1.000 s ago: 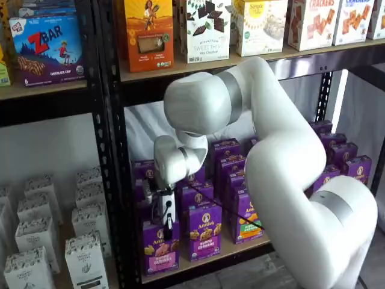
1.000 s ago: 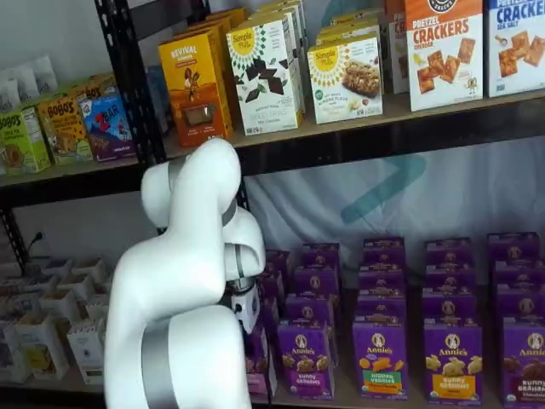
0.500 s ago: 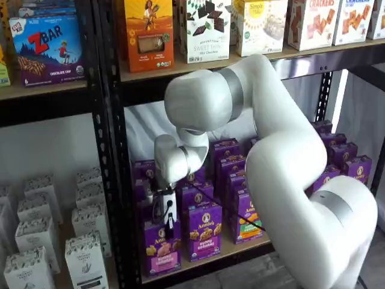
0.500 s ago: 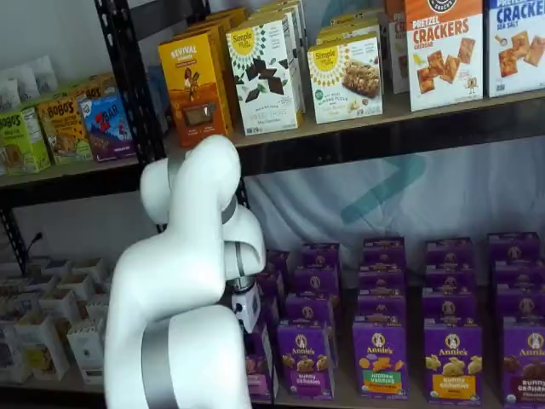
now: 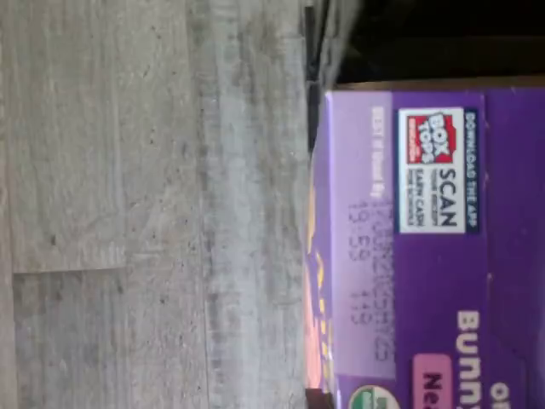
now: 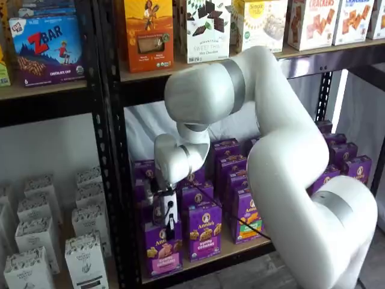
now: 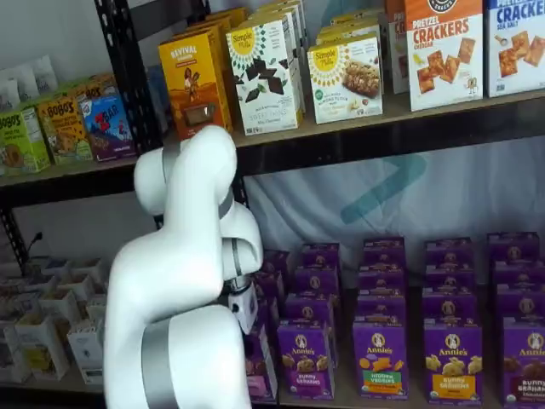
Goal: Pick up the purple box with a pink patch in the middle, on the bottom shelf, the first box from the left
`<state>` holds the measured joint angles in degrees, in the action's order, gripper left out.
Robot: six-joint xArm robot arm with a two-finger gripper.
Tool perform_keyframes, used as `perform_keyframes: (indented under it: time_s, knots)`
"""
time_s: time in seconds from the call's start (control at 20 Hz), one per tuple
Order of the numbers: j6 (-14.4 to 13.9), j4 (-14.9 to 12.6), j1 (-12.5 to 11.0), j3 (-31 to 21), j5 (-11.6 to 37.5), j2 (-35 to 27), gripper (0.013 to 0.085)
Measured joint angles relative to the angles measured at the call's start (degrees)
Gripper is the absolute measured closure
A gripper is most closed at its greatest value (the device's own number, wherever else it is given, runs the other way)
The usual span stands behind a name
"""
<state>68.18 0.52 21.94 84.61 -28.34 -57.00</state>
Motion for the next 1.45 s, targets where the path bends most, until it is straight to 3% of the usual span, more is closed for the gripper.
perform_keyframes:
  time_s: [0.4,0.9,1.45]
  knots:
    - [-2.0,-1.4,0.7,-9.4,2.4,6.6,0.0650]
    - [-4.0,-5.0,-0.6,-22.9,4.9,18.0,0.0650]
    - [-2.9,-5.8,-2.4,-33.4,3.2,29.5,0.0650]
